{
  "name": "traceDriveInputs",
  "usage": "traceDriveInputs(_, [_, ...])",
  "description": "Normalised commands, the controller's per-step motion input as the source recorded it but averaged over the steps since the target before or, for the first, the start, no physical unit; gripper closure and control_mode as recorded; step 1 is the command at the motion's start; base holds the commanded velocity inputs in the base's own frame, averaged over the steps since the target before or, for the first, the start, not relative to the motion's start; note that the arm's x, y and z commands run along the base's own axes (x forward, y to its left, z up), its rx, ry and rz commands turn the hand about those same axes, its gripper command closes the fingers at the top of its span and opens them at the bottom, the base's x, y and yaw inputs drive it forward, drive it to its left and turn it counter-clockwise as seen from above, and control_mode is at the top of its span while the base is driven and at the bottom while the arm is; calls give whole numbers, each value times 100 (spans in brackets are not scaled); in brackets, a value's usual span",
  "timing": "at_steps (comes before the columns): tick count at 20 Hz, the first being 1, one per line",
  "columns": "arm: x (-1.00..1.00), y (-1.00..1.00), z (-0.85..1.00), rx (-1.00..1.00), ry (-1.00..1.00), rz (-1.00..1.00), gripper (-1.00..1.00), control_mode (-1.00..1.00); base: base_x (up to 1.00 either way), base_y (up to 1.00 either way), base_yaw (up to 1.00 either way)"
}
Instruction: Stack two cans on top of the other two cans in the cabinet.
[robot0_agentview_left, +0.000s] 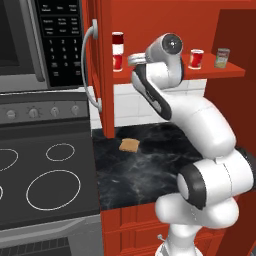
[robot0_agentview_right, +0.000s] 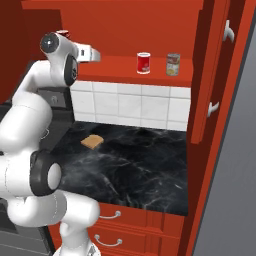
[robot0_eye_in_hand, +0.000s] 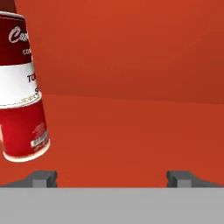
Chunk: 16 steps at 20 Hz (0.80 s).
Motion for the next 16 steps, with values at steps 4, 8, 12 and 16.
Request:
traceDriveInputs(4, [-3, -41, 0, -2, 20, -54, -100, -100, 0, 0, 0])
traceDriveInputs(8, [-3, -53, 3, -1, 22, -45, -100, -100, 0, 0, 0])
traceDriveInputs(12, [-16, -53, 8, 0, 25, -37, -100, -100, 0, 0, 0])
traceDriveInputs(16, [-16, -51, 0, 0, 4, -23, -100, -100, 0, 0, 0])
